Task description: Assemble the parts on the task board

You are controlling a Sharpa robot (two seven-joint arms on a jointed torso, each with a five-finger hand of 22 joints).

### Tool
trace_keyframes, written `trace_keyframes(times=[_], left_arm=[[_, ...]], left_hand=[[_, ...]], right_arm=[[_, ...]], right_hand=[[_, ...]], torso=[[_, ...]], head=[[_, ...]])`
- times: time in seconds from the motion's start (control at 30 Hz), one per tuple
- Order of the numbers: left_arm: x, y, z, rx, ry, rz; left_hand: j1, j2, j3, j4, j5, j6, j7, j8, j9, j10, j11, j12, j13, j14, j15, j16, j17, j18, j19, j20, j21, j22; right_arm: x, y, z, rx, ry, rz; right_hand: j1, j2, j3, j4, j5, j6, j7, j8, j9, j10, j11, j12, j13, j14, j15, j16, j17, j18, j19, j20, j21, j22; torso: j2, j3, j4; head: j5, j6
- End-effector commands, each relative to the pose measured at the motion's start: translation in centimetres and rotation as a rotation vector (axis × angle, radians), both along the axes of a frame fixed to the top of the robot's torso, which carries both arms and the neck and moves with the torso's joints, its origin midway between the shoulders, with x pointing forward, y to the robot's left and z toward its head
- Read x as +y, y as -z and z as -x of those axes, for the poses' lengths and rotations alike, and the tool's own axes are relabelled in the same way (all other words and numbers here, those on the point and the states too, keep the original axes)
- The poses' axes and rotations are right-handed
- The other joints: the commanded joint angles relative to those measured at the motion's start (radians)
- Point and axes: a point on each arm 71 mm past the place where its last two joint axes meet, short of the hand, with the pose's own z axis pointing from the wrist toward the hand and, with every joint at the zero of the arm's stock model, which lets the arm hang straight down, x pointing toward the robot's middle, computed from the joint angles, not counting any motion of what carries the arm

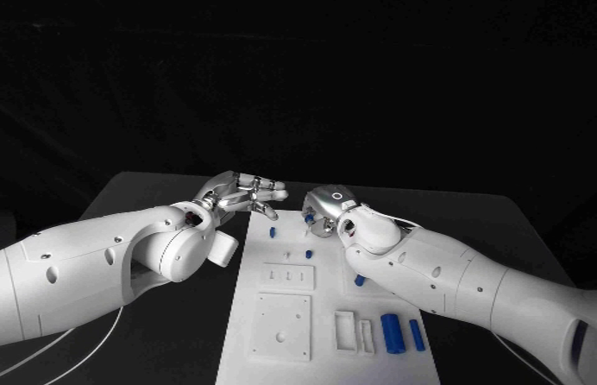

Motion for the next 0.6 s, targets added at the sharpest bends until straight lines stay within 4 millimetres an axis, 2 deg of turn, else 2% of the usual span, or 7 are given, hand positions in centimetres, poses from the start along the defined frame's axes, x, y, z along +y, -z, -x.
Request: trace_keyframes(times=[0.03,0.1,0.13,0.2,0.23,0.33,0.6], left_arm=[[-0.2,-0.2,0.0,-0.007,0.016,0.003],[-0.2,-0.2,0.0,-0.007,0.016,0.003],[-0.2,-0.2,0.0,-0.007,0.016,0.003],[-0.1,-0.2,0.0,-0.007,0.014,0.003],[-0.1,-0.2,0.0,-0.008,0.012,0.002],[0.1,-0.2,-0.1,-0.009,0.005,0.001],[0.9,-0.2,-0.2,-0.014,-0.014,0.001]], left_hand=[[-0.003,-0.006,0.001,0.003,0.0,-0.001,0.007,0.0,0.001,-0.008,-0.001,-0.002,0.001,-0.005,0.001,0.004,-0.001,0.014,-0.004,0.002,0.004,0.001],[-0.003,-0.006,0.001,0.003,0.0,-0.001,0.007,0.0,0.001,-0.008,-0.001,-0.002,0.001,-0.005,0.001,0.004,-0.001,0.014,-0.004,0.002,0.004,0.001],[-0.003,-0.007,0.001,0.002,-0.001,-0.003,0.007,0.0,0.001,-0.01,0.0,-0.002,0.001,-0.006,0.001,0.005,-0.003,0.014,-0.004,0.002,0.003,0.004],[-0.003,-0.007,0.001,0.002,-0.001,-0.003,0.007,0.0,0.001,-0.01,0.0,-0.002,0.001,-0.006,0.001,0.005,-0.003,0.014,-0.004,0.002,0.003,0.004],[-0.003,-0.007,0.001,0.002,-0.001,-0.003,0.007,0.0,0.001,-0.01,0.0,-0.002,0.001,-0.006,0.001,0.005,-0.003,0.014,-0.004,0.002,0.003,0.004],[-0.002,-0.009,0.001,0.001,0.0,-0.004,0.008,0.0,0.001,-0.02,0.002,-0.001,0.001,-0.006,0.002,0.004,-0.004,0.014,-0.004,0.003,0.002,0.004],[0.001,-0.008,0.003,-0.001,0.001,-0.002,0.008,0.001,0.001,-0.028,0.004,-0.002,0.001,-0.006,0.003,0.004,-0.005,0.016,-0.004,0.004,0.002,0.005]], right_arm=[[-0.2,0.6,0.0,0.043,0.0,0.005],[-0.3,0.5,-0.1,0.042,0.001,-0.014],[-0.3,0.5,-0.1,0.039,0.001,-0.025],[-0.4,0.3,0.0,0.032,0.0,-0.049],[-0.4,0.2,0.0,0.028,0.0,-0.058],[-0.7,-0.1,0.3,0.018,-0.002,-0.087],[-2.8,-2.0,1.1,0.001,-0.001,-0.155]], right_hand=[[-0.027,-0.019,-0.012,0.009,0.003,-0.054,0.012,-0.002,-0.009,-0.071,0.025,0.003,-0.002,-0.003,0.018,-0.01,-0.004,0.015,-0.003,0.013,-0.044,0.066],[-0.044,-0.051,-0.041,0.027,-0.001,-0.113,0.021,-0.001,-0.01,-0.143,0.044,0.004,-0.002,-0.004,0.03,-0.024,-0.014,0.031,-0.009,0.027,-0.125,0.038],[-0.049,-0.065,-0.088,0.042,-0.001,-0.148,0.015,0.0,-0.011,-0.187,0.051,0.005,-0.002,-0.004,0.034,-0.031,-0.019,0.04,-0.011,0.033,-0.171,0.02],[0.018,-0.05,-0.259,0.105,0.0,-0.186,-0.007,-0.001,-0.01,-0.235,0.064,0.002,-0.002,0.002,0.042,-0.044,-0.03,0.06,0.012,0.045,-0.254,-0.034],[0.02,-0.065,-0.283,0.124,-0.006,-0.193,-0.003,-0.001,-0.011,-0.25,0.068,0.003,-0.002,0.001,0.043,-0.045,-0.031,0.062,0.016,0.046,-0.275,-0.044],[0.047,-0.088,-0.328,0.192,0.01,-0.21,0.008,-0.001,-0.011,-0.257,0.069,0.003,-0.003,-0.001,0.039,-0.042,-0.03,0.072,0.036,0.044,-0.334,-0.072],[0.046,-0.092,-0.367,0.226,0.044,-0.207,0.018,0.0,-0.011,-0.231,0.059,0.003,-0.002,0.0,0.033,-0.042,-0.028,0.066,0.045,0.038,-0.342,-0.071]], torso=[[0.001,-0.0001,-0.0019],[0.001,-0.0003,-0.0022],[0.001,-0.0001,-0.0023],[0.002,0.0007,-0.0011],[0.002,0.0011,-0.0013],[0.002,0.0027,-0.001],[-0.002,0.0061,-0.0125]], head=[[-0.001,0.002],[0.0,0.002],[0.0,0.004],[0.002,0.004],[0.004,0.005],[0.004,0.007],[0.009,0.015]])
